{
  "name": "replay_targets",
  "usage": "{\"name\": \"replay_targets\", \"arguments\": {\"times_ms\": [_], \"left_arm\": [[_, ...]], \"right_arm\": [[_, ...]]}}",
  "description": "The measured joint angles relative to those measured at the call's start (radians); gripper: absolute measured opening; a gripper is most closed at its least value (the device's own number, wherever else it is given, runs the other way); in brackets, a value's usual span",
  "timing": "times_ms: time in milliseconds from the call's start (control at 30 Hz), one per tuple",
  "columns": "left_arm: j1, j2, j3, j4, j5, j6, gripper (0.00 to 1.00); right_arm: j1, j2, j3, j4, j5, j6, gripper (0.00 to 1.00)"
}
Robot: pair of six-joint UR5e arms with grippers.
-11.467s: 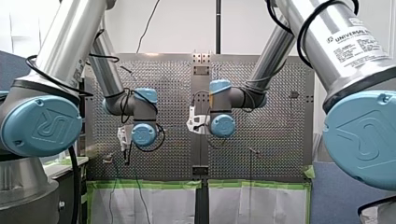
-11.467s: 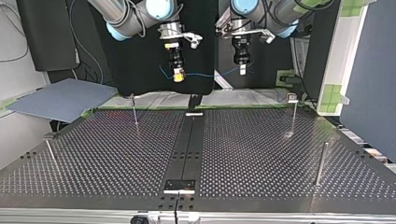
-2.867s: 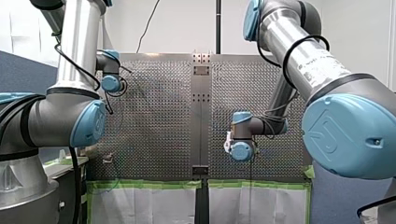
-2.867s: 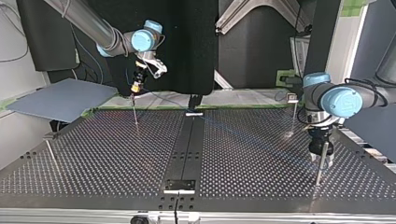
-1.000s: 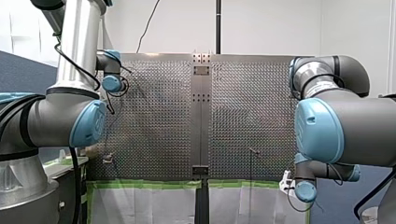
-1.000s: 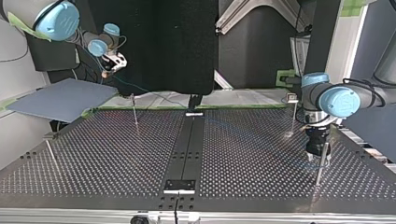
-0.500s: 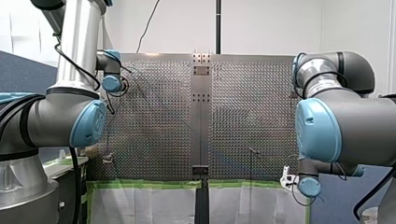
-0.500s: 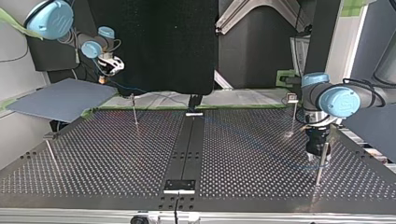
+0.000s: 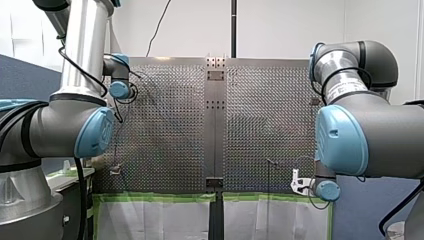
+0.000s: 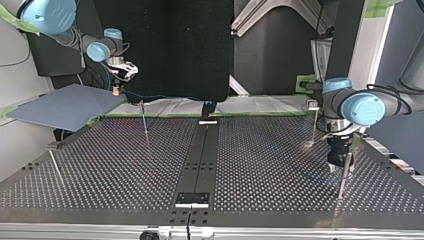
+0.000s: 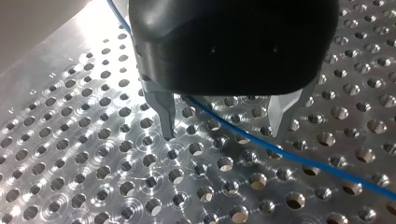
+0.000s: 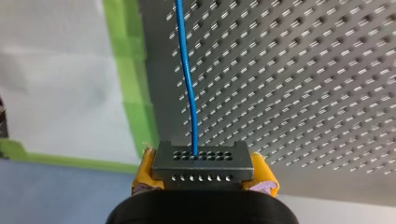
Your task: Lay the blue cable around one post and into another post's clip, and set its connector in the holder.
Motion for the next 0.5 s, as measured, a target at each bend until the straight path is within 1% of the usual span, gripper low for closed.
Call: {"name": "replay_targets", "arguments": {"times_ms": [100,200,267,300,367,500], "left_arm": [[0.000,0.000,0.000,0.000,0.000,0.000,1.00],[0.000,0.000,0.000,0.000,0.000,0.000,1.00],[0.000,0.000,0.000,0.000,0.000,0.000,1.00],[0.000,0.000,0.000,0.000,0.000,0.000,1.00],[0.000,0.000,0.000,0.000,0.000,0.000,1.00],[0.001,0.000,0.000,0.000,0.001,-0.001,1.00]], "right_arm": [[-0.001,-0.031,0.020,-0.006,-0.031,0.000,0.00],[-0.002,-0.059,0.043,-0.023,-0.059,0.000,0.00],[-0.005,-0.079,0.062,-0.040,-0.080,0.004,0.00],[-0.006,-0.088,0.071,-0.048,-0.088,0.008,0.00],[-0.010,-0.109,0.091,-0.064,-0.103,0.022,0.00],[-0.019,-0.148,0.130,-0.095,-0.104,0.057,0.00]]}}
